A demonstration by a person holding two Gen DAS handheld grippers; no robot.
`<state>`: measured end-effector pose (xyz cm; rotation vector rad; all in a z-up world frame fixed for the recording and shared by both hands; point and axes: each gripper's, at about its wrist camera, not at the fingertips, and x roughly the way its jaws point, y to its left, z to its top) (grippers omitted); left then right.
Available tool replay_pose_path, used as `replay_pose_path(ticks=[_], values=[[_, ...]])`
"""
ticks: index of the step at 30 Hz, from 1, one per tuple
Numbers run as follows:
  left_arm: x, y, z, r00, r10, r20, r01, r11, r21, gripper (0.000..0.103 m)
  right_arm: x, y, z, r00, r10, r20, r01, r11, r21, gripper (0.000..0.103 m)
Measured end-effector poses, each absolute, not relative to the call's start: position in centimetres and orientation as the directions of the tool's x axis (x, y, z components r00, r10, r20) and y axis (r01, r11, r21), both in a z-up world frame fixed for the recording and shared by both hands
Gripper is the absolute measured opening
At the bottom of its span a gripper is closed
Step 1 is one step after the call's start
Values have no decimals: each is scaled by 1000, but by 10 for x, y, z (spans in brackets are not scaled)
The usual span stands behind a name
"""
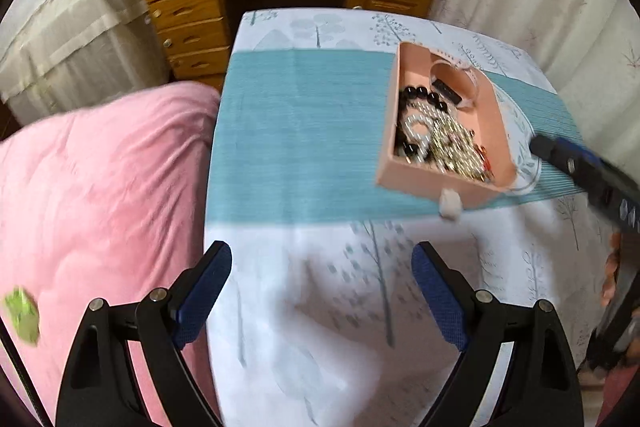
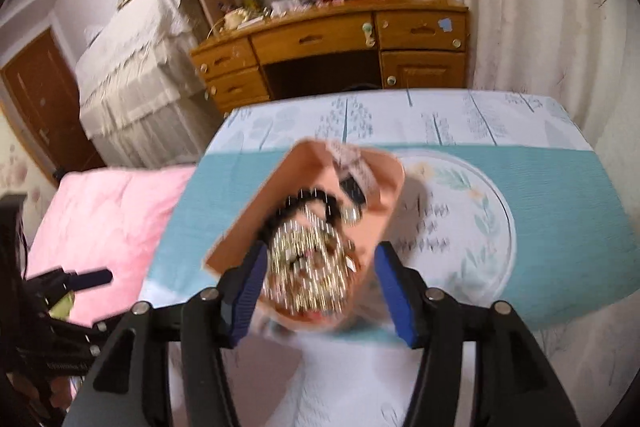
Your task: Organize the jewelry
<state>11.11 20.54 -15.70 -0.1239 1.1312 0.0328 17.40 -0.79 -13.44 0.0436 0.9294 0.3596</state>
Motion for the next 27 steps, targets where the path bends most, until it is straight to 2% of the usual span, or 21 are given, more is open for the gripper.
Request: replay_pose_path(ticks=[6,10,16,19,22,27], values=[[61,159,-156,298,-46,-954,-144,985,-92,90,109,-47,-148,398,294,-869,-273,942,193,92],[22,115,-151,210,-110,-971,-148,979,-143,90,50,-88,-154,254,268,-929,-270,942,198,93],[-2,46,-120,193,-157,-969,-153,970,-188,90,-7,-157,-132,211,273,-938,-147,958,246,96],[-2,12,-88,228,-183,-956,-63,977,-202,90,-18,-188,-116,224,300,-927,-75,954,290,96],[4,-20,-53,309,-139,-941,38,990,-134,90,-24,-203,-98,266,320,-909,-46,946,320,96],[10,-61,-25,395,7,-919,126,990,61,93,-32,-217,-65,362,323,-874,-18,940,340,96]])
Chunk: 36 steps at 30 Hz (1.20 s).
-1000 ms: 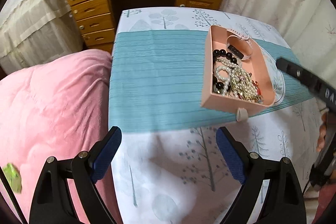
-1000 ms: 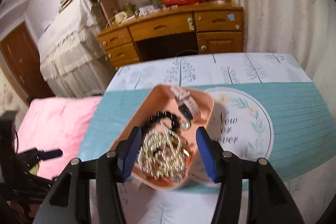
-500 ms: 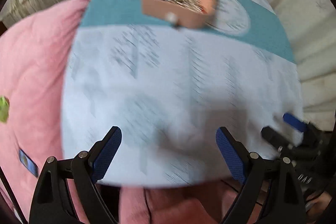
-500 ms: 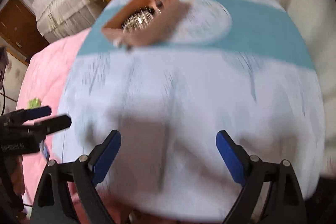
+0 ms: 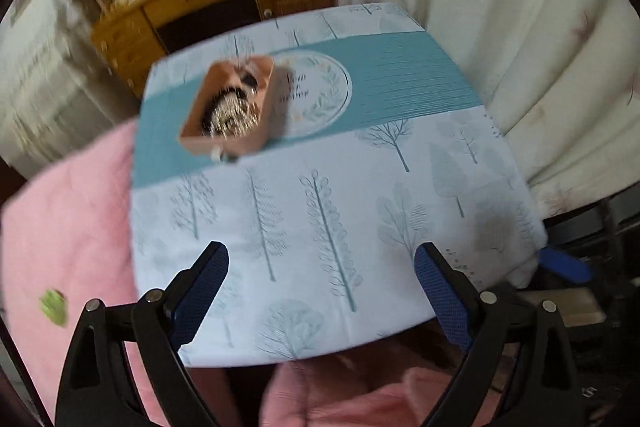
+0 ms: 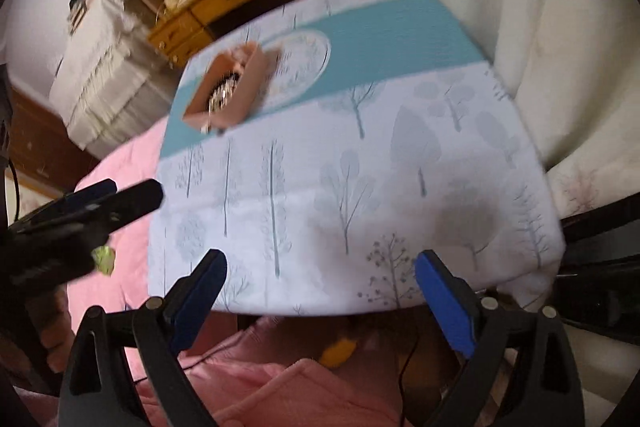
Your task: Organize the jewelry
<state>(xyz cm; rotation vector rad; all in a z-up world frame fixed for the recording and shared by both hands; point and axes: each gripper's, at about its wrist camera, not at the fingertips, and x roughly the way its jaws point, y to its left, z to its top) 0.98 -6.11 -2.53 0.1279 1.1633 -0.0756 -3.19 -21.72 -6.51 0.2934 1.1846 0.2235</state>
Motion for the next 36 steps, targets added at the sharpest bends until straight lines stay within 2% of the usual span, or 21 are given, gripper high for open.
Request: replay_pose_path(ticks=[5,18,20,23,28,36], values=[[5,-62,-16,402,-19,-916,60,998,6,93,-38,-227,-45,384,302,-873,-4,946,325,98],[-19,-39,-17,528,62,-847,-59,998,36,94,-35,-212,-18,507,215,-835,-89,976,198,99],[-22,-37,-17,530,77,-845,-76,996,43,95,-33,-205,-21,494,228,-839,-120,974,194,100],[-28,-28,-17,528,95,-844,-119,992,37,102,-32,-194,-22,484,255,-837,-174,966,193,101],[-35,-9,-21,515,81,-853,-185,983,-18,102,-34,-183,-18,492,280,-824,-230,955,187,103],[-42,-11,-27,496,113,-861,-220,976,1,102,-31,-175,-22,470,303,-829,-288,941,180,103]])
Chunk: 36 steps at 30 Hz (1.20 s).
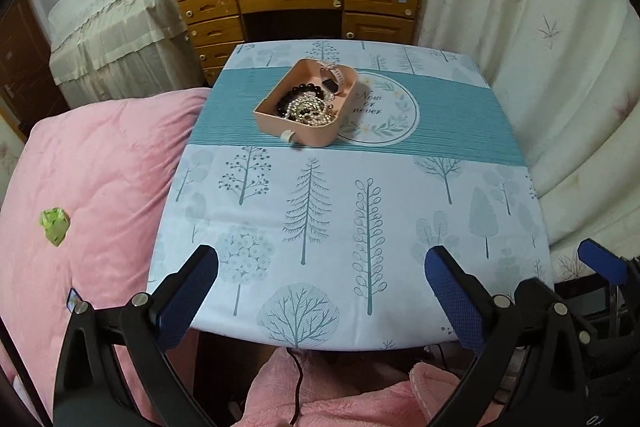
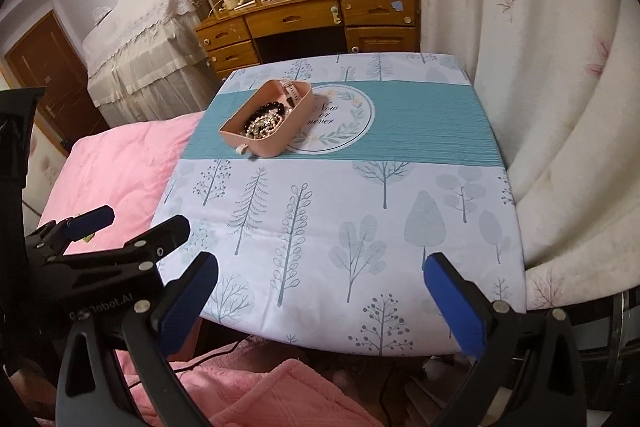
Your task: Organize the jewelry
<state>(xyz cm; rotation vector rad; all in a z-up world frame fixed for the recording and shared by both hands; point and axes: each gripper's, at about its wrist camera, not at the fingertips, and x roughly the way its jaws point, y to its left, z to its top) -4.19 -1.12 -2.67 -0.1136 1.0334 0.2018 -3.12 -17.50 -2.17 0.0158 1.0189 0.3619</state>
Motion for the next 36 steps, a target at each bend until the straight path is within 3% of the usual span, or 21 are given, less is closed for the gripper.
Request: replay_pose_path(ticks=[36], values=[[-41,-50,-16,485,174,-857,-207,975,81,102,-33,-207,-25,476,317,-820,-261,942,212,103]])
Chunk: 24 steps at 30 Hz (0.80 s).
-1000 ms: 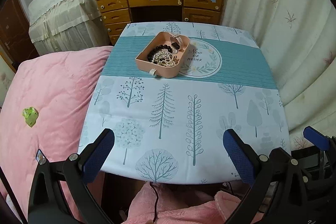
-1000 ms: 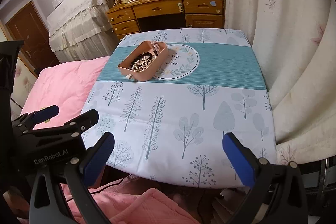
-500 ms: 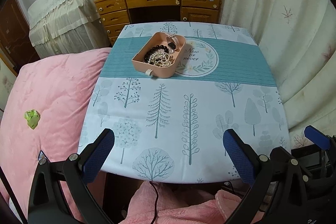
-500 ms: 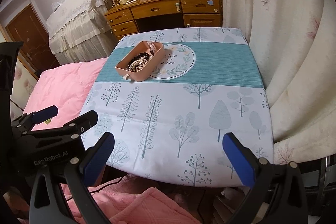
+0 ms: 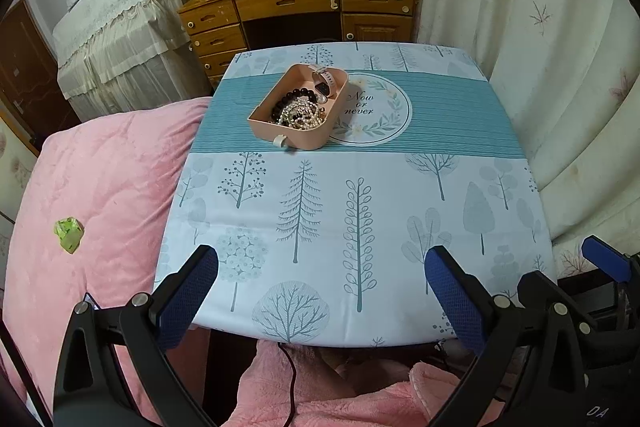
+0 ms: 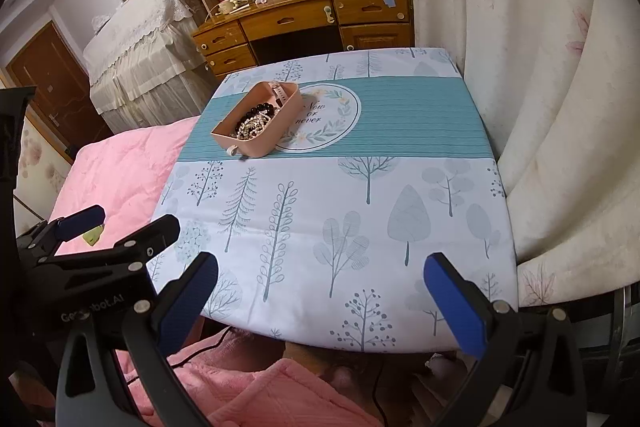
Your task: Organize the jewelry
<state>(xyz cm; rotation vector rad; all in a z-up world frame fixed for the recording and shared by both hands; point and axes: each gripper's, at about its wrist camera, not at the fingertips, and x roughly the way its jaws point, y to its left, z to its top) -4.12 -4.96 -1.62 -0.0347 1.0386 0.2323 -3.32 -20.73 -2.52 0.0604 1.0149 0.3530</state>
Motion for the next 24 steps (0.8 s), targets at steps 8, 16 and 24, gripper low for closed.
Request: replay_pose_path(ticks=[8,16,24], values=[[-43,-53,-13,477,193,-857,-211,972,101,102,-33,-212,-25,478,327,-815,-262,939,223,103],[-41,-50,-12,479,203,-854,-211,971,112,102,-31,-209,-24,480,334,-811,-261,937,232,103],[-39,-45,-12,486,205,-849,-215,970,111,102,-29,-206,-22,484,334,-809,-263,937,230,103]])
